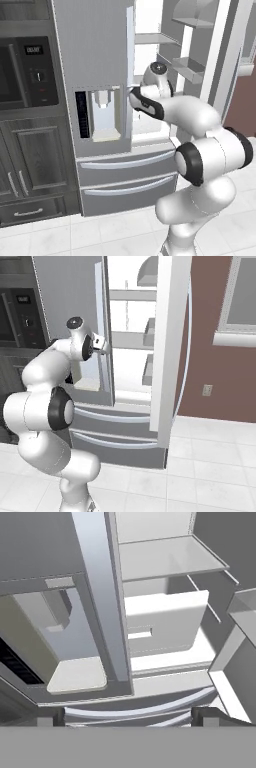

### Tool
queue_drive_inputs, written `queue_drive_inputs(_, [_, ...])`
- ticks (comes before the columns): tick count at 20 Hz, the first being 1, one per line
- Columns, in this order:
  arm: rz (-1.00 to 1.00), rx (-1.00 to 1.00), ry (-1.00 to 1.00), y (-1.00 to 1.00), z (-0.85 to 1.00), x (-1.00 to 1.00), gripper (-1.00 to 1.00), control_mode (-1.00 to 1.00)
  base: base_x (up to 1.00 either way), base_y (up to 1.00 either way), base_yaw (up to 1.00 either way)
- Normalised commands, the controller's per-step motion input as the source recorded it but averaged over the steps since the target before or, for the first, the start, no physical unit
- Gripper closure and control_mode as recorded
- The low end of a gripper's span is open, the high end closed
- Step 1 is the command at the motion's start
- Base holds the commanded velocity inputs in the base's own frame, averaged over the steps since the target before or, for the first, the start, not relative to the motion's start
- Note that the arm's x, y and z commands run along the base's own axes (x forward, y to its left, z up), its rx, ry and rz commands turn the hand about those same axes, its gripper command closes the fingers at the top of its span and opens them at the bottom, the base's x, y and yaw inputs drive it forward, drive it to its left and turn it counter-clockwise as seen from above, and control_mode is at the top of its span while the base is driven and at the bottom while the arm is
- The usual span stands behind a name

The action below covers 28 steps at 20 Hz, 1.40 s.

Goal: Place one of the steaks on the plate and the other in the bowl. Then place the bowl in the fridge.

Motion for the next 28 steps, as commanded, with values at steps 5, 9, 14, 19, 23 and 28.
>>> queue_drive_inputs(5, [-0.01, 0.00, -0.05, 0.20, 0.00, 0.39, -1.00, -1.00, 0.00, 0.00, 0.00])
queue_drive_inputs(9, [0.00, 0.00, -0.08, 0.04, -0.03, 0.41, -1.00, -1.00, 0.00, 0.00, 0.00])
queue_drive_inputs(14, [0.00, 0.00, -0.08, 0.00, -0.09, 0.51, -1.00, -1.00, 0.00, 0.00, 0.00])
queue_drive_inputs(19, [0.00, 0.00, 0.00, 0.00, 0.00, 0.42, -1.00, -1.00, 0.00, 0.00, 0.00])
queue_drive_inputs(23, [0.00, -0.01, 0.00, 0.00, 0.00, 0.43, -1.00, -1.00, 0.00, 0.00, 0.00])
queue_drive_inputs(28, [0.00, -0.04, 0.01, 0.00, 0.00, 0.39, -1.00, -1.00, 0.00, 0.00, 0.00])
